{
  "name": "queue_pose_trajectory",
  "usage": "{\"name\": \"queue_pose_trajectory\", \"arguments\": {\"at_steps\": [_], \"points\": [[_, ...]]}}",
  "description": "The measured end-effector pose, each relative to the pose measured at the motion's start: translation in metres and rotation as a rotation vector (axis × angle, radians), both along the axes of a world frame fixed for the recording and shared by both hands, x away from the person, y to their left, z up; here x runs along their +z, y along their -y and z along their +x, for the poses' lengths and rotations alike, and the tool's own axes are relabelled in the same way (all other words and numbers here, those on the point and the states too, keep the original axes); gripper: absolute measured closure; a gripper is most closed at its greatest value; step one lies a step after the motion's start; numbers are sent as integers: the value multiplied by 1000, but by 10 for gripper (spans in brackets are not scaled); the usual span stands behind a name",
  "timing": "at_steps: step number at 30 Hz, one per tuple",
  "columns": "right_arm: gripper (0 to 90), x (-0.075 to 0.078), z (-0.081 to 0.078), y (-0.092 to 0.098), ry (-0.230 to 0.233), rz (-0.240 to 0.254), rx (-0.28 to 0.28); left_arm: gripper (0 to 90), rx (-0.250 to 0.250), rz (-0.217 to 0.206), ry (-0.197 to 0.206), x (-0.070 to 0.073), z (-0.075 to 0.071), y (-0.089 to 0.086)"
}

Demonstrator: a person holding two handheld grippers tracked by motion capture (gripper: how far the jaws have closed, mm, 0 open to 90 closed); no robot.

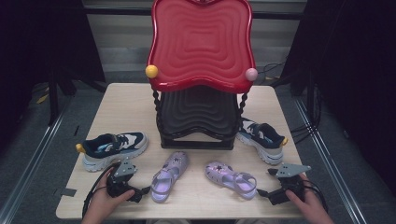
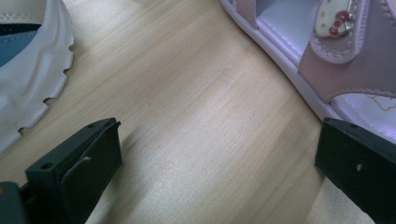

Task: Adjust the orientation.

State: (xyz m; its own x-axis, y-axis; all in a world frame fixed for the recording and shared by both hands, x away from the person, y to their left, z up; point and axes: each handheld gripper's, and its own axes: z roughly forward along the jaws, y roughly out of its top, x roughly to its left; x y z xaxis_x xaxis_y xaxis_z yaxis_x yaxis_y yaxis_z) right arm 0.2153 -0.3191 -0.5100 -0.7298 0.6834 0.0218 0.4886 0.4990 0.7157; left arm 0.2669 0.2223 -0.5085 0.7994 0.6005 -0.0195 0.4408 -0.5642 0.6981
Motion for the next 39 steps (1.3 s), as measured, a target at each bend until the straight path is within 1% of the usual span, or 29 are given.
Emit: {"name": "queue_pose_trajectory", "arguments": {"at_steps": [10, 13, 17, 19, 20, 21, 22, 23, 24, 25, 27, 28, 29, 32, 33, 34, 35, 36, 37, 39], "points": [[75, 0, 0, 0, -2, 1, 0, 0, 1, 0, -1, 0, 0, 0], [76, 0, 0, 0, -3, 5, 3, 0, 4, 8, 3, 1, 0, 0], [76, 0, 0, 0, -3, 5, 3, 0, 6, 1, -2, 0, 0, 0], [76, 0, 1, 0, -3, 4, 6, 0, 15, 9, 0, 1, -1, 0], [76, 0, 2, 0, -4, 5, 7, 21, 29, 8, -13, 3, -2, 0], [76, 0, 2, 0, -4, 5, 7, 38, 29, 8, -13, 3, -2, 0], [76, 0, 2, 0, -4, 4, 6, 38, 40, -2, -26, 4, -3, -2], [75, 0, 4, 0, -3, 3, 10, 139, 52, -11, -34, 6, -4, -3], [75, 0, 4, 0, -3, 3, 10, 139, 56, -11, -36, 8, -4, -5], [75, 0, 4, 0, -5, 7, 13, 175, 70, -29, -60, 9, -5, -7], [75, 0, 6, 0, -5, 7, 15, 173, 79, -42, -68, 11, -8, -8], [74, 0, 7, 0, -7, 9, 17, 173, 90, -43, -60, 15, -12, -9], [74, 0, 7, 0, -7, 9, 17, 174, 90, -43, -60, 15, -12, -9], [74, 0, 8, 0, -7, 10, 22, 175, 96, -85, -47, 24, -18, -9], [75, 0, 8, 0, -7, 9, 23, 178, 100, -89, -46, 26, -19, -9], [74, 0, 8, 0, -7, 10, 23, 189, 107, -112, -33, 31, -21, -8], [74, 0, 8, 0, -7, 10, 24, 190, 115, -133, -37, 33, -21, -8], [74, 0, 8, 0, -7, 10, 24, 191, 115, -133, -37, 33, -21, -8], [74, 0, 8, 0, -7, 10, 25, 196, 124, -154, -38, 36, -22, -8], [74, 0, 8, 0, -8, 9, 24, 208, 138, -174, -24, 40, -22, -7]]}}
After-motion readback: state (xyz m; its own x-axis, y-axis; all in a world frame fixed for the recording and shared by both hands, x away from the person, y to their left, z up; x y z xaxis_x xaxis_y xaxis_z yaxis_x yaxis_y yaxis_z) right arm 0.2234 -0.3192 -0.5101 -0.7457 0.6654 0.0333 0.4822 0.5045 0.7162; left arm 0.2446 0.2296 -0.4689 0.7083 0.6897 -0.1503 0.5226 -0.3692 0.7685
